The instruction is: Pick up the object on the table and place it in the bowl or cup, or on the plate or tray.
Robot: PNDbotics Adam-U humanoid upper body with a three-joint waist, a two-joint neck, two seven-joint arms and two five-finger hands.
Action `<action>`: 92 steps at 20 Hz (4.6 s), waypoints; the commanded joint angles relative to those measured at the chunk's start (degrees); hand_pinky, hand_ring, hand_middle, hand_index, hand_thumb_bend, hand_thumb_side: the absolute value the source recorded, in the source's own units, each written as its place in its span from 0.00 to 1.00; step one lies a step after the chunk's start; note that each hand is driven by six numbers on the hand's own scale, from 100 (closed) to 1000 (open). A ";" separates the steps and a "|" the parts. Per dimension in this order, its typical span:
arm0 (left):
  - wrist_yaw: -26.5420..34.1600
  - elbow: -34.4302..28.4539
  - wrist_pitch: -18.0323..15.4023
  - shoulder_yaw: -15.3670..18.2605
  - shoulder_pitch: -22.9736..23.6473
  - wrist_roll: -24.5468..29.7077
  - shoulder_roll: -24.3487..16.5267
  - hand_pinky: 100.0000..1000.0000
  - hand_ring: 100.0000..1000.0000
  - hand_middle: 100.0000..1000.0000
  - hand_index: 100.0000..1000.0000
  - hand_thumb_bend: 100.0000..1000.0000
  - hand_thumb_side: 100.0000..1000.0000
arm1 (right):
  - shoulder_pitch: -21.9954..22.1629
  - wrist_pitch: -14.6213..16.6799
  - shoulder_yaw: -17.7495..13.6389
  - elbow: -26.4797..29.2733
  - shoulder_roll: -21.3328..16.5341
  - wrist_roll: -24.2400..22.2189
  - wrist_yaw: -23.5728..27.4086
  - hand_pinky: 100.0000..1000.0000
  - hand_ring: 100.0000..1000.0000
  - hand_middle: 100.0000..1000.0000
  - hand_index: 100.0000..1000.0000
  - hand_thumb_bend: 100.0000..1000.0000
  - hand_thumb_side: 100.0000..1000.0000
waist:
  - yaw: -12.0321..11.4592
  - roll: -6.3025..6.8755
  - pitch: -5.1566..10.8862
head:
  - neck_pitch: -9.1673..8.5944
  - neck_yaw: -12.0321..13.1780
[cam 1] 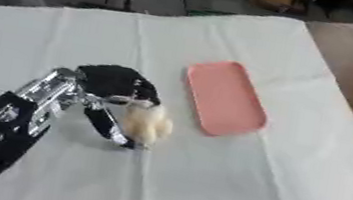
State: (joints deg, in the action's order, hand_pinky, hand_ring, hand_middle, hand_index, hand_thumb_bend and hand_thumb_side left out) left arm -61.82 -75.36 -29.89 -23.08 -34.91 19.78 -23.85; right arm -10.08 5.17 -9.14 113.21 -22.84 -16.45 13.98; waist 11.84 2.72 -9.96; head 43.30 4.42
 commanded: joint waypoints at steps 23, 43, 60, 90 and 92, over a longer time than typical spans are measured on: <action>-8.78 6.78 -3.73 2.06 -3.50 -2.65 1.33 0.83 0.80 0.75 0.83 0.58 0.70 | -0.55 -0.05 -0.16 0.43 -0.67 -0.32 0.28 0.31 0.32 0.72 0.65 0.00 0.67 | 0.40 -0.07 0.99 | -0.35 -0.22; 3.65 3.69 -4.03 3.28 -9.67 15.17 -0.15 0.83 0.82 0.80 0.86 0.60 0.62 | -0.65 0.02 0.04 0.39 -0.57 -0.55 0.44 0.31 0.32 0.72 0.65 0.00 0.67 | 1.28 -0.24 1.00 | -0.56 -0.04; -4.57 7.04 -5.27 2.03 -8.86 9.70 1.90 0.84 0.83 0.78 0.85 0.68 0.59 | -0.71 0.00 0.02 0.37 -0.50 -0.66 0.39 0.31 0.32 0.72 0.65 0.00 0.67 | 1.77 -0.07 0.84 | -0.48 -0.35; 6.48 3.39 3.52 5.11 -12.76 2.32 2.54 0.75 0.67 0.54 0.62 0.00 0.15 | -0.95 0.03 0.26 0.28 -0.55 -0.96 0.58 0.31 0.32 0.72 0.65 0.00 0.67 | 2.73 -0.10 1.02 | -0.53 -0.07; 7.13 3.20 4.60 5.10 -13.74 0.93 3.16 0.75 0.67 0.54 0.63 0.00 0.15 | -1.13 0.02 0.41 0.28 -0.59 -1.09 0.69 0.31 0.32 0.72 0.65 0.00 0.67 | 3.23 0.07 0.98 | -0.63 0.16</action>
State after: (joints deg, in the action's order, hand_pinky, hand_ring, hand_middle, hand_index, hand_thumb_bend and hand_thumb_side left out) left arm -55.58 -70.73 -25.97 -18.66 -47.21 21.40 -20.34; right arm -10.59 5.09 -8.72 112.90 -22.43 -17.27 14.20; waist 15.11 3.07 -9.77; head 43.27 4.33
